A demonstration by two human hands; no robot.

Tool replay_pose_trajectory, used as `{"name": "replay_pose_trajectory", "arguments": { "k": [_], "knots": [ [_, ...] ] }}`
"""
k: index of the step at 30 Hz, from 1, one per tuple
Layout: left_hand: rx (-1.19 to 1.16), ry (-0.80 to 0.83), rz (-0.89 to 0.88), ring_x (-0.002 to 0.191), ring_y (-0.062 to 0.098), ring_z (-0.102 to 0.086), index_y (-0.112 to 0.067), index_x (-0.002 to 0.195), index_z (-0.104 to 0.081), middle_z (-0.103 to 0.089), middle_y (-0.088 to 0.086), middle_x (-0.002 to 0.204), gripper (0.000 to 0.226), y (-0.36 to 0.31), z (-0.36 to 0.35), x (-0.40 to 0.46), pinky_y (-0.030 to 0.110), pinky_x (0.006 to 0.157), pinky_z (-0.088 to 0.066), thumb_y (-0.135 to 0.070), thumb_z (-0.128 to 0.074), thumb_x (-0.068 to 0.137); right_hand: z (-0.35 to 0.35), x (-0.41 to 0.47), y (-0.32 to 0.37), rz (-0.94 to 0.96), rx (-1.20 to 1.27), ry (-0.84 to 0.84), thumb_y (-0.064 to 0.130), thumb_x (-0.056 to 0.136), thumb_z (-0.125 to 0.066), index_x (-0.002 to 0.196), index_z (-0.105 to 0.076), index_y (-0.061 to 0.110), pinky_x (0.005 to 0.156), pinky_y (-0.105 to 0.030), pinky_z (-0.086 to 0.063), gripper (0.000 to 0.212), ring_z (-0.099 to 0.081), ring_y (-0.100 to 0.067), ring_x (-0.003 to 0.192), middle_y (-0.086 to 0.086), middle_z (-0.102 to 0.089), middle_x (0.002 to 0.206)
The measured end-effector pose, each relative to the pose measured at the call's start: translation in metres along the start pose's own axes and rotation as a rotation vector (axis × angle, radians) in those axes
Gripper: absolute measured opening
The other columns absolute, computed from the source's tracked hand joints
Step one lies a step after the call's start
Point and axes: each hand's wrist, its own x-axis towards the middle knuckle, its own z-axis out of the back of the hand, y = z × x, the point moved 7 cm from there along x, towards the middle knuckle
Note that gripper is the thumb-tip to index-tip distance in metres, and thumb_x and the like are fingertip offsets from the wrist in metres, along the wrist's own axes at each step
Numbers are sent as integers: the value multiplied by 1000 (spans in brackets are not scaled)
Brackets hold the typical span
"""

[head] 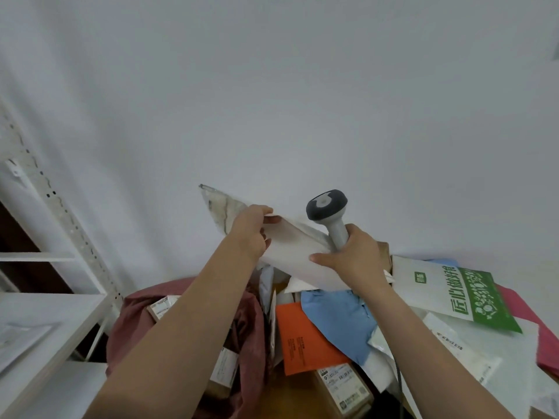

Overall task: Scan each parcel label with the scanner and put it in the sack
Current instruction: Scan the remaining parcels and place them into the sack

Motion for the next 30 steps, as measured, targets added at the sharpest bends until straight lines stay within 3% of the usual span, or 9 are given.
{"name": "replay_pose_trajectory", "arguments": {
  "k": [3,8,11,13,15,18,23,25,30],
  "knots": [
    [48,57,-41,68,10,-36,-17,89,-59,-61,-10,46,4,-3,-12,-5,28,70,-38,-18,-63,88,2,5,-12,-42,-70,-120,31,77,-77,86,-53,17,49,-21,-27,29,-48,-5,62,11,-52,71],
    [-7,186,-210,82,13,-51,-14,89,-73,-59,-2,93,35,-15,-17,-4,25,72,-46,-48,-69,84,10,14,-34,-120,180,-198,24,80,-75,78,-56,22,53,-25,-40,19,-58,-13,67,3,-62,75],
    [79,-211,-369,101,20,-55,-13,121,-62,-48,4,121,57,-19,35,22,27,81,-47,-51,-73,80,17,15,-58,-280,349,-192,28,79,-76,82,-57,27,68,-39,-55,19,-62,-23,72,-4,-65,80],
    [146,-316,-239,122,30,-48,-12,135,-48,-38,13,141,80,1,61,35,35,95,-42,-55,-76,74,17,15,-69,-371,560,-168,21,79,-78,85,-59,22,58,-35,-52,20,-57,-19,58,-4,-61,67],
    [85,-136,-69,125,32,-49,-8,139,-44,-44,16,143,91,31,59,48,40,102,-43,-59,-76,71,15,14,-72,-440,747,-137,12,80,-77,85,-57,16,46,-28,-46,21,-50,-13,42,1,-54,49],
    [-12,162,21,97,26,-69,-6,119,-63,-72,11,107,73,55,49,50,39,84,-56,-58,-76,69,12,12,-67,-458,868,-86,4,82,-75,85,-54,13,46,-25,-44,23,-43,-11,36,4,-46,42],
    [-44,256,30,84,26,-74,-8,105,-66,-76,6,87,60,67,57,61,49,85,-57,-46,-86,61,15,15,-67,-441,887,-61,1,82,-73,85,-52,12,47,-26,-43,24,-37,-12,39,1,-40,47],
    [-57,304,11,87,26,-74,-13,112,-66,-76,5,94,56,66,58,63,45,74,-60,-41,-84,67,14,15,-69,-441,903,-64,1,82,-73,84,-52,12,46,-26,-43,24,-37,-12,39,2,-40,46],
    [-139,451,34,114,35,-63,-14,129,-61,-65,16,125,55,66,57,61,56,96,-49,-28,-78,78,15,17,-79,-458,809,-143,7,80,-77,82,-57,14,53,-29,-46,22,-45,-13,44,-2,-50,55]
  ]
}}
